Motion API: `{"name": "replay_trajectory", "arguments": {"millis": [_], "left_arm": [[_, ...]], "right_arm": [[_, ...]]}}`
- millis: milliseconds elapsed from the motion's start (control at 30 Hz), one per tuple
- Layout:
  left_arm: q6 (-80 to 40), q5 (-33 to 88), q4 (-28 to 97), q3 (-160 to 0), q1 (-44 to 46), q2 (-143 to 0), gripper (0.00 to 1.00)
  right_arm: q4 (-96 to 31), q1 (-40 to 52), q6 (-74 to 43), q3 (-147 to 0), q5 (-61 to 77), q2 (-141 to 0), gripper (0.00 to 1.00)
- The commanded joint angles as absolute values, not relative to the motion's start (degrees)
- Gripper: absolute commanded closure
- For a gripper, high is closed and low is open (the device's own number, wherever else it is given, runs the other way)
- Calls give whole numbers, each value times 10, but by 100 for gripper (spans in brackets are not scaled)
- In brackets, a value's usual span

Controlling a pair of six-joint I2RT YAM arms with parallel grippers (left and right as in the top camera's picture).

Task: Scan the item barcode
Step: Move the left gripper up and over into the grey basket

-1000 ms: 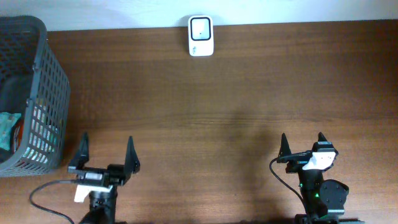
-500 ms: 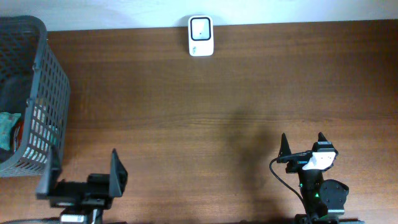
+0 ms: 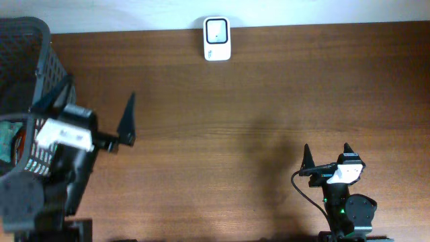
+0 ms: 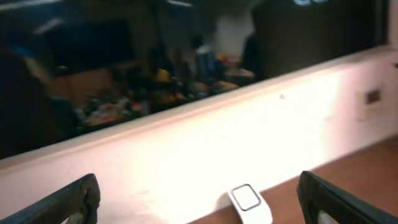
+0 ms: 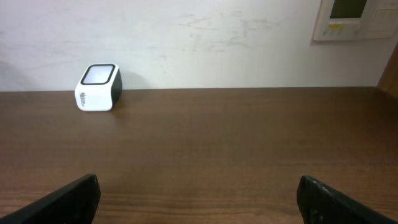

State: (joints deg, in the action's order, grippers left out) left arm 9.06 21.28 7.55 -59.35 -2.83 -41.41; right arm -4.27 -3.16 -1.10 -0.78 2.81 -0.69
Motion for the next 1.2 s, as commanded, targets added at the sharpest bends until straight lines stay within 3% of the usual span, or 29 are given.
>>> {"name": "replay_trajectory", "arguments": {"millis": [0,167,367,600,833,1167], "left_arm": [[102,237,56,-617,-32,-443,1],[102,118,101,-707,-32,-509,1],[132,-20,293,-967,-38,-669,1],[108,-39,462,-1230,-153,-856,1],[6,-39,491,-1269,-335,-952,1],[8,-94,570,-1268,-436,-996,1]], "right_arm": [[-44,-26,-13,-3,25,-2,1],[-44,-26,-13,-3,25,-2,1],[-44,-26,-13,-3,25,-2,1],[-44,-26,-13,-3,25,-2,1],[-44,-26,-13,-3,25,-2,1],[-44,-26,-13,-3,25,-2,1]]}}
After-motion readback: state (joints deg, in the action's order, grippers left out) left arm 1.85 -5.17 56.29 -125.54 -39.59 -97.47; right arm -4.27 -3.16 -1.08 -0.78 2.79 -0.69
